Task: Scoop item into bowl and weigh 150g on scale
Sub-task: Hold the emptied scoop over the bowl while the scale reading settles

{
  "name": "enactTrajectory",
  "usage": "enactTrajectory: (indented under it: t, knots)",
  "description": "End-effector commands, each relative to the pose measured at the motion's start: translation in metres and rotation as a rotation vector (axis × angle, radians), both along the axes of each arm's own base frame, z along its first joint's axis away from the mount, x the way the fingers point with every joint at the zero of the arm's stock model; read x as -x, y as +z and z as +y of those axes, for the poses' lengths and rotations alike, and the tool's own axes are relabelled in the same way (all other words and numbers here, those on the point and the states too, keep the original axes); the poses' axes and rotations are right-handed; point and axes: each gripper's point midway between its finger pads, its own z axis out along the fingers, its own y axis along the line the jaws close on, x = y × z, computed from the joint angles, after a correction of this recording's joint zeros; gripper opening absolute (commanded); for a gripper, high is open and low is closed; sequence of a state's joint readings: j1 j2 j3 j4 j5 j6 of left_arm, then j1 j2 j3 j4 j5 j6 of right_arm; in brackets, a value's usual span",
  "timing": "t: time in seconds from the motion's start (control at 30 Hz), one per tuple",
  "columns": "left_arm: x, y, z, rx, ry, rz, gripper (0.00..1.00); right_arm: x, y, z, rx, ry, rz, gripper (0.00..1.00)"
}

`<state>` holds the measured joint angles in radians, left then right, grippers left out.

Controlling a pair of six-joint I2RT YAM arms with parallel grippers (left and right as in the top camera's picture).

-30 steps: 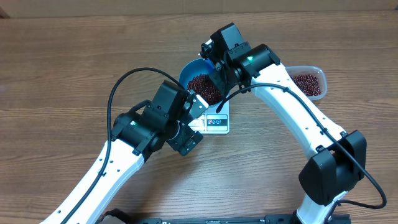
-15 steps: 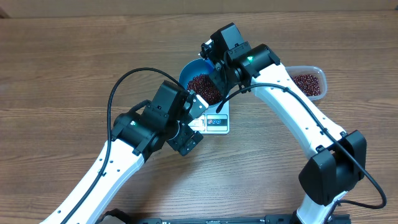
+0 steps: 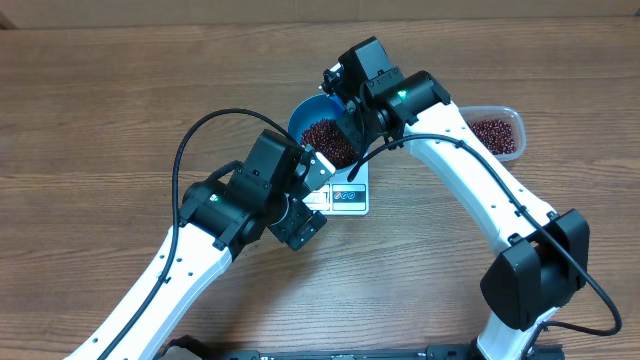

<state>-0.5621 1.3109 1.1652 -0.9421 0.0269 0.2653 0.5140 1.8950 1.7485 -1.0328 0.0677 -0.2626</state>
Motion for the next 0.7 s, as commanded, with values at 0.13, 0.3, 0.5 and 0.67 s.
enactTrajectory:
  t: [0.13, 0.3, 0.5, 0.67]
  knots:
    - [0.001, -0.001, 0.000, 0.006, -0.015, 0.002, 1.00, -0.005, 0.030, 0.002, -0.031, 0.002, -0.075, 0.04]
    - [0.001, -0.001, 0.000, 0.006, -0.016, 0.002, 0.99, -0.004, 0.030, 0.003, -0.035, 0.000, -0.071, 0.04]
    - [0.001, -0.001, 0.000, 0.006, -0.016, 0.002, 1.00, 0.000, 0.030, 0.010, -0.076, 0.016, -0.048, 0.04]
    - [0.001, -0.001, 0.000, 0.006, -0.016, 0.002, 1.00, 0.002, 0.030, 0.013, -0.098, 0.009, -0.036, 0.04]
